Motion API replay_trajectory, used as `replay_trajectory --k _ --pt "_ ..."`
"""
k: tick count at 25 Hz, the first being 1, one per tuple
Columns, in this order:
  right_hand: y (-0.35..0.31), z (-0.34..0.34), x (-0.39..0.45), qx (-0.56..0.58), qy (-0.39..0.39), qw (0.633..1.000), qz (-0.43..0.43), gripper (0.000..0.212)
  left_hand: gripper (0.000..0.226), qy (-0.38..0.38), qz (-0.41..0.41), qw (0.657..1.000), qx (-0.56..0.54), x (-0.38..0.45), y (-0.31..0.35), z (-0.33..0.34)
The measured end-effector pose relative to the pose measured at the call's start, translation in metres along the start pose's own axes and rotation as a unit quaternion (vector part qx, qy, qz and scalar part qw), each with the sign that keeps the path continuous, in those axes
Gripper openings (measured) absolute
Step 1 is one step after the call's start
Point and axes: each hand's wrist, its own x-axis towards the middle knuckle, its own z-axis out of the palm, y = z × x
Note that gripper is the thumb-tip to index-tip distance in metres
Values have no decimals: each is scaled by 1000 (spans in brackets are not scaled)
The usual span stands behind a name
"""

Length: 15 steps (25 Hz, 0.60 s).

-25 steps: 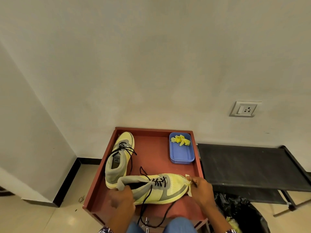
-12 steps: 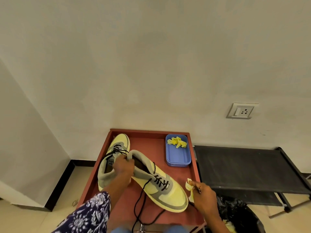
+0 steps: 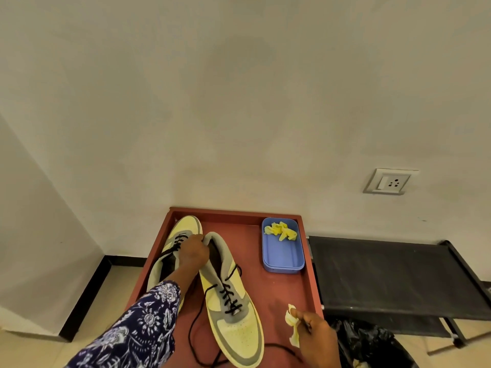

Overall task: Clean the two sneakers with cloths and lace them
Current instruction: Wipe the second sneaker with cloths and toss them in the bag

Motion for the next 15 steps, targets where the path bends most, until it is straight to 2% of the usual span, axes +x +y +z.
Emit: replay_trajectory --k 5,8,10,13,15 --pt "-6 6 -5 -3 -12 1000 -21 54 40 -37 29 999 -25 -3 -15 15" --pt "-4 14 -8 1 -38 999 -28 56 36 -99 43 986 -126 -28 -24 23" --pt "-7 20 -13 -22 -70 997 -32 43 53 -114 62 978 -161 -51 -29 35" --pt "-11 35 -19 -72 -113 989 -68 32 86 -83 70 987 -121 -79 -38 63" --pt "-12 47 -26 -128 -138 976 -105 37 84 -52 40 986 -152 -102 -40 76"
